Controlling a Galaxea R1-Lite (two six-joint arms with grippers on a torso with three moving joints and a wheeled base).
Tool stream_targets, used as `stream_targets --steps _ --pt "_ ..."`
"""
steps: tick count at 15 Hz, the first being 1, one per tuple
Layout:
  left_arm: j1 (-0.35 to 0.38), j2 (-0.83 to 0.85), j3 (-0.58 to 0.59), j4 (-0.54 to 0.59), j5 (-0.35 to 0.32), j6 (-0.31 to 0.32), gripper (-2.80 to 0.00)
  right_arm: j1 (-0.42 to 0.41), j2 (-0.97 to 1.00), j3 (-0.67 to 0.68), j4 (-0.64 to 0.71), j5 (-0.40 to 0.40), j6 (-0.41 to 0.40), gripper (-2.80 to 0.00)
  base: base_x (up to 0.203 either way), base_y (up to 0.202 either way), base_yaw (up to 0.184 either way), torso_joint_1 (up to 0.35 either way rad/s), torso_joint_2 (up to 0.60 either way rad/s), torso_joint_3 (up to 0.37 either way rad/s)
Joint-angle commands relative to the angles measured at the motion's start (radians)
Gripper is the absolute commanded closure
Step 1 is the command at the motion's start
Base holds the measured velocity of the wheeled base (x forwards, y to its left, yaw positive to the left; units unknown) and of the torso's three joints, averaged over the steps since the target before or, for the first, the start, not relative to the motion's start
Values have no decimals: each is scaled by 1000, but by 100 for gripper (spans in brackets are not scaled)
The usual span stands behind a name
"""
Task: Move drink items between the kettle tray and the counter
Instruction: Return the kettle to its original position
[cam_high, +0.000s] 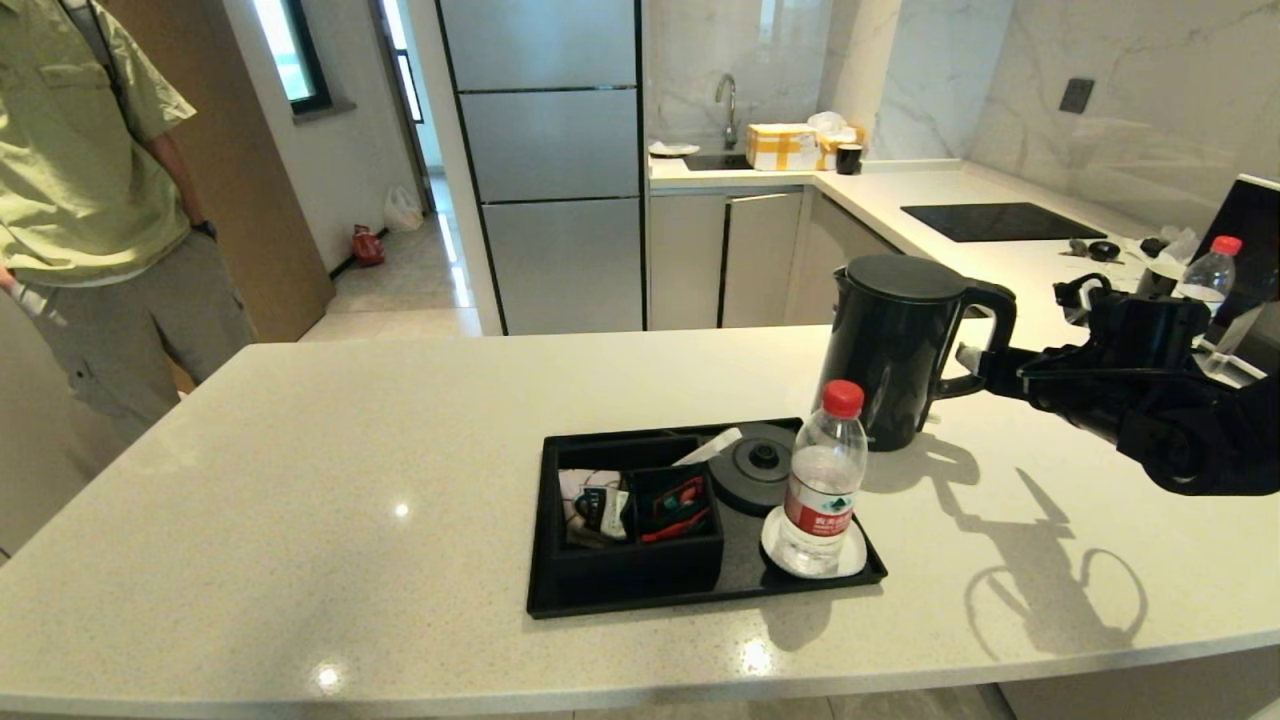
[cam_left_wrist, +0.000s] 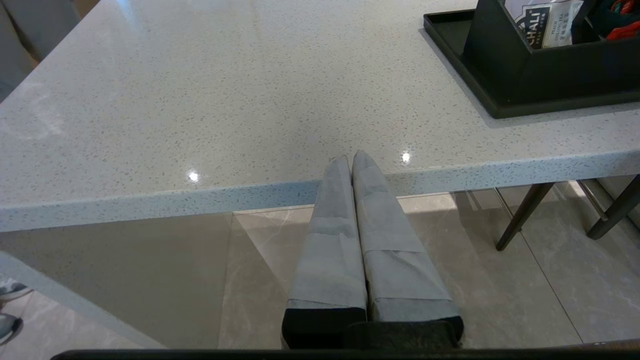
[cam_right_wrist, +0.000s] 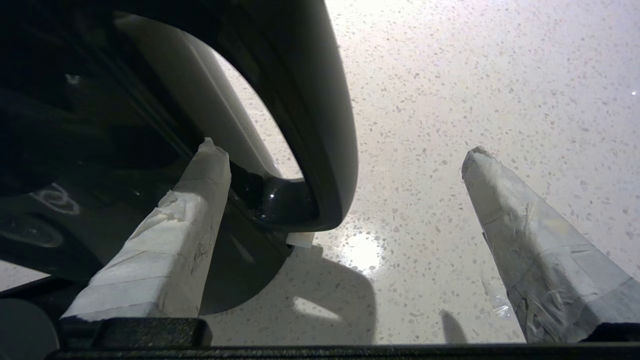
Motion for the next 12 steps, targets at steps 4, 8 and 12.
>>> stream_targets --steps 4,8,12 --pt "0 0 0 1 -1 0 0 -33 93 -101 2 -2 1 -280 0 0 0 0 0 0" --pt "0 0 0 1 -1 0 0 -34 140 -158 5 -2 -6 -280 0 0 0 0 0 0" --pt "0 0 0 1 -1 0 0 -34 143 -168 1 2 -31 -280 0 0 0 0 0 0"
